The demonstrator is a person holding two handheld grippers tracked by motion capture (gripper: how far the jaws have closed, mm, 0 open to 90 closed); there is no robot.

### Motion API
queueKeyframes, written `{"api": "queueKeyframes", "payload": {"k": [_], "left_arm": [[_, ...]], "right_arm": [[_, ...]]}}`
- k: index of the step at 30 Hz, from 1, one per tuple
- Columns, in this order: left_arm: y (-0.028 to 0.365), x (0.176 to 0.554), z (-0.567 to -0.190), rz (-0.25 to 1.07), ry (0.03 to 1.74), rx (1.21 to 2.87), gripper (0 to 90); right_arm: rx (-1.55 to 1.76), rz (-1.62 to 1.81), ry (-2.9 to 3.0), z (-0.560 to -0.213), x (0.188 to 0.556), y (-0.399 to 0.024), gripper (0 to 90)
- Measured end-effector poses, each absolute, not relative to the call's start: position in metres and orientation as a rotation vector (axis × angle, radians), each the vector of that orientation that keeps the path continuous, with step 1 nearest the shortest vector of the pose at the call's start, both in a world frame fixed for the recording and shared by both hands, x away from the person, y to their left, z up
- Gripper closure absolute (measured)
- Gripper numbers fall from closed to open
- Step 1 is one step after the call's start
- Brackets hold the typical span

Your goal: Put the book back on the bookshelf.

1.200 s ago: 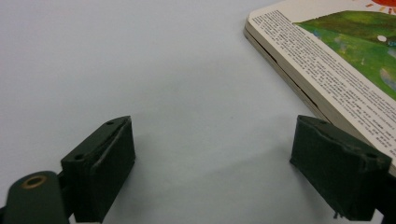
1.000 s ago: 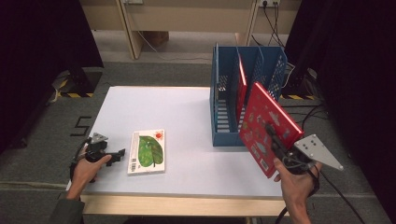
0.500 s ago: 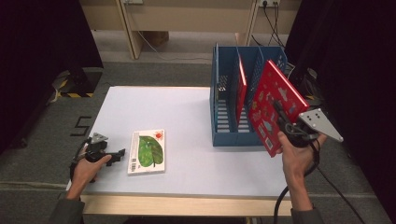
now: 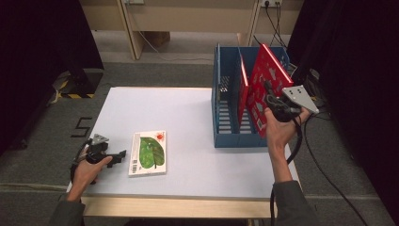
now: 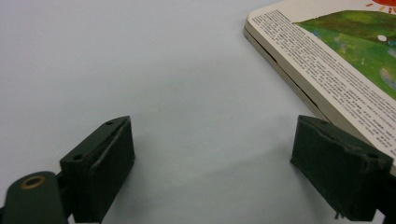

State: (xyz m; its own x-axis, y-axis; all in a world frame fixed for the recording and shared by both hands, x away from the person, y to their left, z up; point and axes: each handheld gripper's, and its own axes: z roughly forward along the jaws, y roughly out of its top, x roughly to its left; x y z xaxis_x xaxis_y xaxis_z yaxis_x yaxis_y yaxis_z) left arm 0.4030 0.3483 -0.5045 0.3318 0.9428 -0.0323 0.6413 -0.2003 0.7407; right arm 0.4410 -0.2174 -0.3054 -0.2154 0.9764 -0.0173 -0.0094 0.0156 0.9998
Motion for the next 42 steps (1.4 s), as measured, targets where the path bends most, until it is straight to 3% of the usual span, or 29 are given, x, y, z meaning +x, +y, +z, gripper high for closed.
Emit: {"api": "queueKeyframes", "payload": {"k": [16,42], "left_arm": [[0.348,0.403,-0.505,0.580,1.389,1.932,11.8],[0.348,0.403,-0.505,0.582,1.387,1.934,11.8]], "right_arm": [[1.157,1.290,1.330,-0.343,0.509,-0.208,79.4],[1.193,1.277,1.396,-0.393,0.543,-0.193,78.8]]}}
